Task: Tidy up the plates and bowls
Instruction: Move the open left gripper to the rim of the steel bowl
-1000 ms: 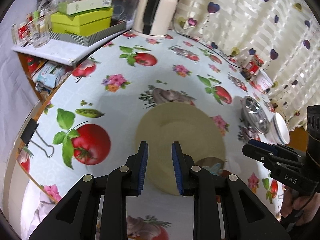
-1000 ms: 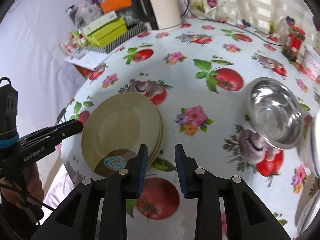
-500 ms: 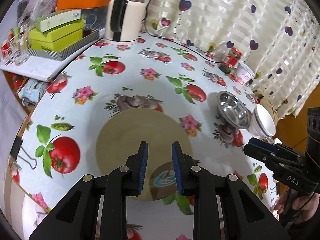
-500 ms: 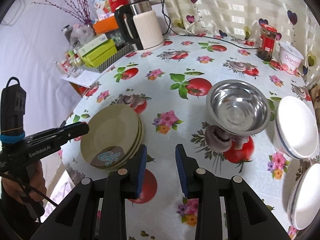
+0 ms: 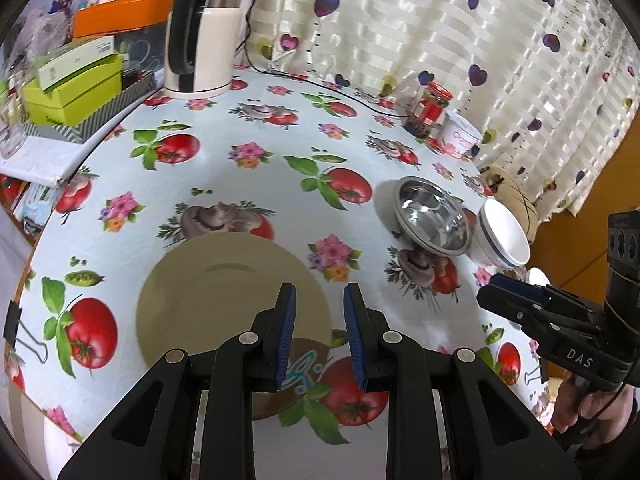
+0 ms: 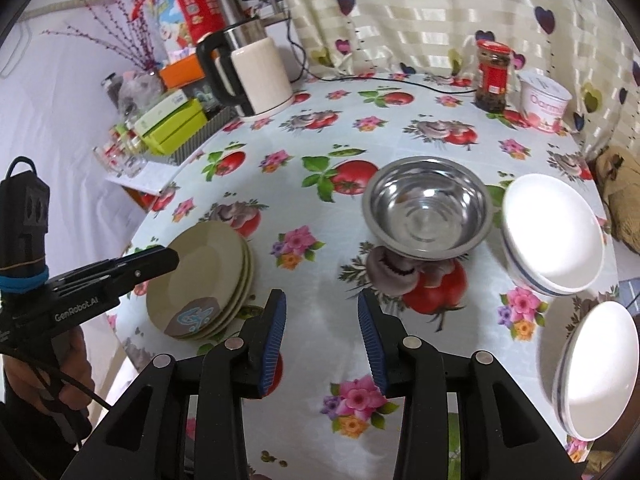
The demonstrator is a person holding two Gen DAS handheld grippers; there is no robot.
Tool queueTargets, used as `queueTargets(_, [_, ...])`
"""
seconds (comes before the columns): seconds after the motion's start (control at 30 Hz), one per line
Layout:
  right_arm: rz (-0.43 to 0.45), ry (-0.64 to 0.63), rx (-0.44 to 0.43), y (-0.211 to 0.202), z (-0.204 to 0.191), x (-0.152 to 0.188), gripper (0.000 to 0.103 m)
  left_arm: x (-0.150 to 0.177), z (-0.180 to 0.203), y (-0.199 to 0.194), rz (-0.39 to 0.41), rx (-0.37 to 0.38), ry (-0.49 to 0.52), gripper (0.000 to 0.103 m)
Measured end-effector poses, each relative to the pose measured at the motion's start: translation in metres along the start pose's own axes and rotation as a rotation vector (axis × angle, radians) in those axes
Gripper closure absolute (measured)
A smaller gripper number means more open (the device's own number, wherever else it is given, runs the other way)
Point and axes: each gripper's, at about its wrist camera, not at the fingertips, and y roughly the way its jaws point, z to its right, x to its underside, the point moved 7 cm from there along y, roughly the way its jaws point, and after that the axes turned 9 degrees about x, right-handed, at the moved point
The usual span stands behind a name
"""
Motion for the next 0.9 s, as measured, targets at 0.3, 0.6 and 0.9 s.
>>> queueTargets(0.3, [0.011, 0.040, 0.033, 0.000, 0.020, -0.003, 0.066, -0.006, 0.018, 0.019, -0.040, 0.027, 0.024, 0.078])
queueTargets(0.6, [-0.014, 0.100, 0.053, 0.012, 0.042, 0.002, 0.066, -0.024, 0.044, 0.049, -0.075, 0.082, 0.031, 0.078])
queueTargets(0.9, [-0.006, 0.114, 0.080, 0.011, 0.059, -0.001, 0.066, -0.036, 0.065, 0.090, -0.116, 0.115, 0.023, 0.078])
